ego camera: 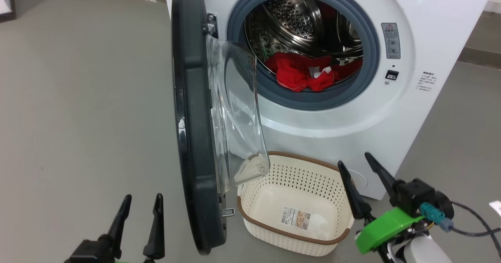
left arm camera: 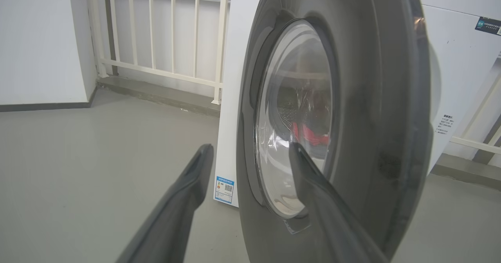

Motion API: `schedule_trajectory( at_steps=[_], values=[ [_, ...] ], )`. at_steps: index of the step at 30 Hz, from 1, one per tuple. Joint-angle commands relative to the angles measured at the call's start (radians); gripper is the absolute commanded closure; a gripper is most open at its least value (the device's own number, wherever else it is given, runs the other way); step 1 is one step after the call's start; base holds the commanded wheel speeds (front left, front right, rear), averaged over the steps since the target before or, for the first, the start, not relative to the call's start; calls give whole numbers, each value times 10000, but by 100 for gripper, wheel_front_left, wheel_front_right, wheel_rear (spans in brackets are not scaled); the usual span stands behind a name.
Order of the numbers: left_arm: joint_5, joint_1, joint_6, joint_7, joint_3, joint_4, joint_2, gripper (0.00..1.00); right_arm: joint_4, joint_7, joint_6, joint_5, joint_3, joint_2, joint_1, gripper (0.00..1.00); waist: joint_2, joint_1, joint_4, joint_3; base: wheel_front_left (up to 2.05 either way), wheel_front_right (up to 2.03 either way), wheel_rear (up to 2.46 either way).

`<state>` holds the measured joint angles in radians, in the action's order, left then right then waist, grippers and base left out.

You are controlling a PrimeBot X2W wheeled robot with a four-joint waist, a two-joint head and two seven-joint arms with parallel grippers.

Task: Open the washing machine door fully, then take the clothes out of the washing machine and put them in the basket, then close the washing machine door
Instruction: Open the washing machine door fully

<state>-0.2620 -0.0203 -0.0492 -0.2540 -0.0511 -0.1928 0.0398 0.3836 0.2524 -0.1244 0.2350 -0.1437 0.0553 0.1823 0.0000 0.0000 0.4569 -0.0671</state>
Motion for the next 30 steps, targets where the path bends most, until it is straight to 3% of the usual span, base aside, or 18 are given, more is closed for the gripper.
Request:
schedule_trajectory(
  at_steps=[1,29,30],
  values=[
    [110,-264,24,-78,328,249,104,0,-332,92,-63,4,-231,-43,-42,0,0,0,10,4,0,0,0],
    [-24,-268,-136,-78,463,23,104,0,-608,93,-63,928,-409,-50,-360,0,0,0,75,43,0,0,0],
    [-27,-276,-139,-78,461,8,104,29,-616,93,-63,935,-417,-50,-368,0,0,0,76,43,0,0,0]
  ],
)
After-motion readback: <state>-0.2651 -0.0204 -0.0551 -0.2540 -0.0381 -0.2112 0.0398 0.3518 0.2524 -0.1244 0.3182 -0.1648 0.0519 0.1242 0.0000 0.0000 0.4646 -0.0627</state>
